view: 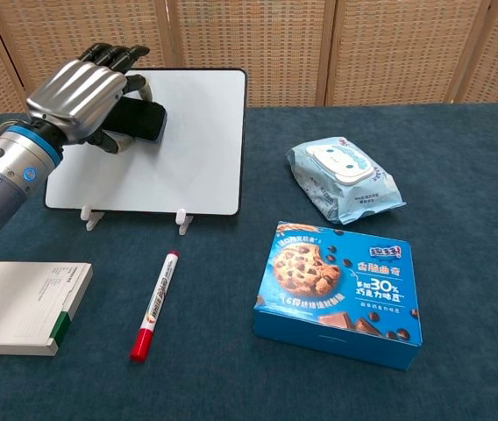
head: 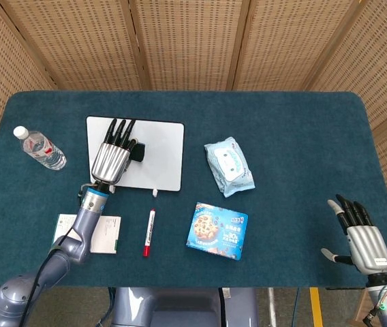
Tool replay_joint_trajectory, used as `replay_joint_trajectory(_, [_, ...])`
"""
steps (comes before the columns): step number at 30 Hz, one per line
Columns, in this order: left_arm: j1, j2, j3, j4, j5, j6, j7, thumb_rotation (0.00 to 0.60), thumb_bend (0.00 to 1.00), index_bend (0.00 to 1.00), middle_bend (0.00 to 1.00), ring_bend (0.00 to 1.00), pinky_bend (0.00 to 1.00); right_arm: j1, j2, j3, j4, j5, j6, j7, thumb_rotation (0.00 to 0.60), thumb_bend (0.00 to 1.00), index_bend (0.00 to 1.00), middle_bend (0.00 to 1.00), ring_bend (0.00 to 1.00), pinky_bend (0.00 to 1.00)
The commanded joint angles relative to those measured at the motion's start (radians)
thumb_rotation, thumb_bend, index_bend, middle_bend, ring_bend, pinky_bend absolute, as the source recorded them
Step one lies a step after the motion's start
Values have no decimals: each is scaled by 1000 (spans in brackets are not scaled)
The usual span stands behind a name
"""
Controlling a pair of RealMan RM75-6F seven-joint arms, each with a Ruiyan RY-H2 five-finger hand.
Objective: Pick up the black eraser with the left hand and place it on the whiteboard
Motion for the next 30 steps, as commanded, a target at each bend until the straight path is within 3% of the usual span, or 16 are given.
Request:
replay_joint_trajectory(1, [-2, -4, 2, 7, -1, -2, 1, 600, 301, 405, 0, 0, 0, 0, 0, 0, 1, -1, 1, 2, 600, 53, 0, 0, 0, 0])
replay_joint_trajectory(25, [-5, -17, 11, 34, -17, -14, -2, 600, 256, 401, 0, 0, 0, -1, -1, -2, 0, -4, 5, 0, 600, 53, 0, 0, 0, 0])
replay_joint_trajectory(30, [0, -7, 14, 17, -13, 11, -10, 600, 225, 324, 0, 0, 0, 0, -2, -2, 0, -6, 6, -1, 600, 53, 0, 0, 0, 0])
